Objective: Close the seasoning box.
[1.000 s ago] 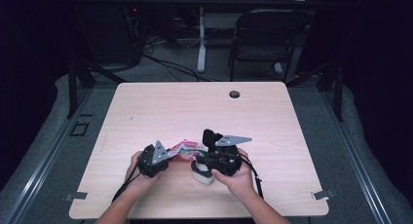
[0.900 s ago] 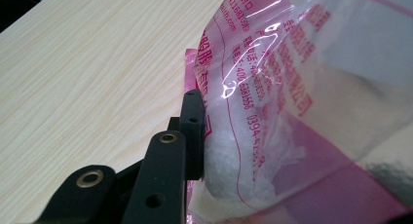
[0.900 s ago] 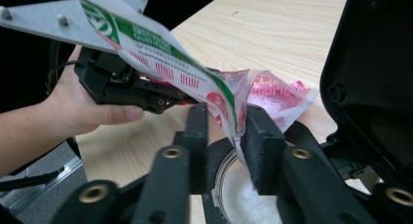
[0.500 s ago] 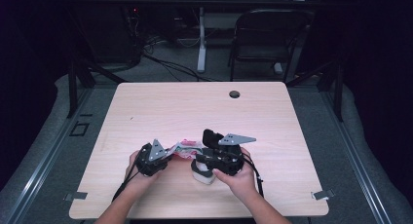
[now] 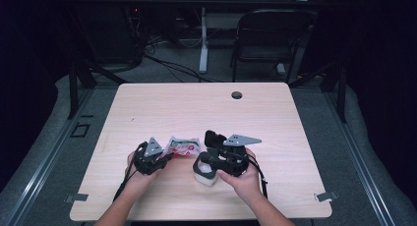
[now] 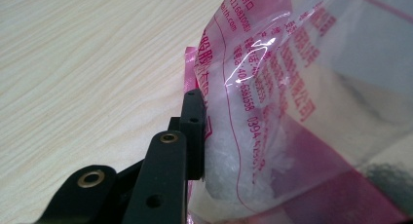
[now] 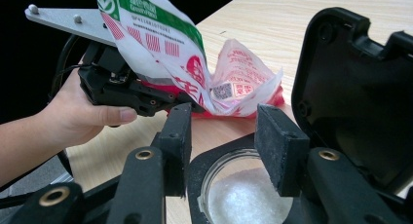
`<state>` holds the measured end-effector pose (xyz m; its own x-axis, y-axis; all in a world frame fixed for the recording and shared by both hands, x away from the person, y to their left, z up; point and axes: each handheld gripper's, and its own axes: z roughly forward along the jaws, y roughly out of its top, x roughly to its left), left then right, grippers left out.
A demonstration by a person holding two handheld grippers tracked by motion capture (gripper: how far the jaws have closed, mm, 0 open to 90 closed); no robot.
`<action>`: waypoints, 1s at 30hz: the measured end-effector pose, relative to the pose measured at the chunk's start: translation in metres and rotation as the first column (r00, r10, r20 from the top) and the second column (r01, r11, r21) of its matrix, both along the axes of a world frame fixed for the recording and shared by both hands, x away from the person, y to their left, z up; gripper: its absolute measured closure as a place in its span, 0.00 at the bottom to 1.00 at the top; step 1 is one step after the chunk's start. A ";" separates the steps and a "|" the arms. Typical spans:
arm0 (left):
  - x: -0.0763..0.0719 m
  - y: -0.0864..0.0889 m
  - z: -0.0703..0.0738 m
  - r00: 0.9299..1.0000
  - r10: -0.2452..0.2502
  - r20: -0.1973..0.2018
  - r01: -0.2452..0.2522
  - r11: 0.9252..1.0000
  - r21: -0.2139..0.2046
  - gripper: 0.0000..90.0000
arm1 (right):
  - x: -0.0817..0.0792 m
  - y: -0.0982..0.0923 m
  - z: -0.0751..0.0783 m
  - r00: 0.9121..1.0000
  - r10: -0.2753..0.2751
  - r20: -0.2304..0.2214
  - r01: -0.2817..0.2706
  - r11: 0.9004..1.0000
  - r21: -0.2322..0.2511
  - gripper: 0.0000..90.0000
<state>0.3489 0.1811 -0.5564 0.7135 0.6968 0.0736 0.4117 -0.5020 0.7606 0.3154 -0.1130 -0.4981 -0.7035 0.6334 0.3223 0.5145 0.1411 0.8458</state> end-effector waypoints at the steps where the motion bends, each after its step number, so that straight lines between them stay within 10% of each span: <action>1: 0.000 0.000 0.000 1.000 0.001 0.000 -0.001 1.000 -0.001 0.82 | 0.000 -0.001 0.000 1.000 0.002 -0.001 -0.002 1.000 -0.002 0.64; 14: 0.003 0.015 0.007 0.998 0.067 0.009 -0.066 0.996 -0.055 0.83 | 0.001 -0.002 -0.003 1.000 -0.004 -0.010 0.004 1.000 -0.005 0.64; 30: 0.007 0.042 0.010 0.976 0.215 0.018 -0.213 0.975 -0.070 0.83 | 0.002 -0.001 -0.004 1.000 -0.005 -0.017 0.005 1.000 -0.009 0.64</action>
